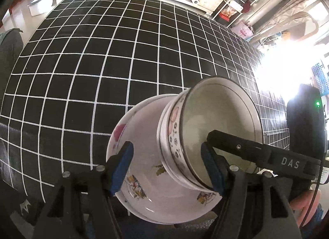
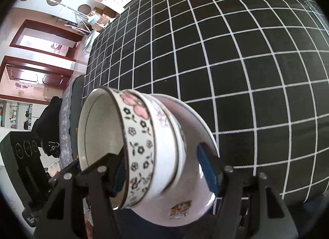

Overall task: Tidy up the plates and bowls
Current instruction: 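Carry the bowl stack over the plate stack and lower it onto the plates, then open both tools and raise them away from the stacked dishes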

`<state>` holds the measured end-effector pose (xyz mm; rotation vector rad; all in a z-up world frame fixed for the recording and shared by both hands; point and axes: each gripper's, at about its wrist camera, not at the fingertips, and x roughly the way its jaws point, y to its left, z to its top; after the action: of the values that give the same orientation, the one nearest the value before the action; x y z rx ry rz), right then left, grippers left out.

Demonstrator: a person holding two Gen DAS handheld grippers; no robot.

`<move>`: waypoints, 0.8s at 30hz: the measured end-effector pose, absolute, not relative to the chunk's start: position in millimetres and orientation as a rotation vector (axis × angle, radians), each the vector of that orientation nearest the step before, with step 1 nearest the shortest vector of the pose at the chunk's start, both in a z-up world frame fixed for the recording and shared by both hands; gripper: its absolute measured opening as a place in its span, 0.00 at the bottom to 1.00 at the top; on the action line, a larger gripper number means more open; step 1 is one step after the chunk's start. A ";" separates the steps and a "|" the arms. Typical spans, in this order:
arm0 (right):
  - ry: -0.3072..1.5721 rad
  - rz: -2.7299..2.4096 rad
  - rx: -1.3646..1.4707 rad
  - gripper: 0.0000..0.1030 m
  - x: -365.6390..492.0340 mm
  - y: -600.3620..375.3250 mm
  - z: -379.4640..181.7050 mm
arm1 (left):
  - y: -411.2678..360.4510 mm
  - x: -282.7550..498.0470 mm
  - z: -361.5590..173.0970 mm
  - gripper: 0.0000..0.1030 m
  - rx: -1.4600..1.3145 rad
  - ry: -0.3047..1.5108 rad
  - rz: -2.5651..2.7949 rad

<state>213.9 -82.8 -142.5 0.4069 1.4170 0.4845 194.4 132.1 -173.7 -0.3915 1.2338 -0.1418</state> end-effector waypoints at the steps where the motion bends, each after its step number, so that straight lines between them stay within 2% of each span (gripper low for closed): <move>1: 1.415 0.481 0.403 0.66 213.7 -83.2 -141.7 | 131.8 192.7 -171.7 0.64 -0.390 1.231 -0.142; 14: 1.318 0.474 0.361 0.66 197.6 -91.1 -107.7 | 120.5 170.6 -133.2 0.64 -0.360 1.148 -0.105; 24: 1.214 0.458 0.331 0.66 163.4 -108.4 -72.1 | 91.4 124.9 -78.1 0.64 -0.266 1.016 -0.087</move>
<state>163.4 -108.4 -72.1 0.3308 1.2139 0.4582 124.9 91.4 -78.1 -0.2656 1.0160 -0.0868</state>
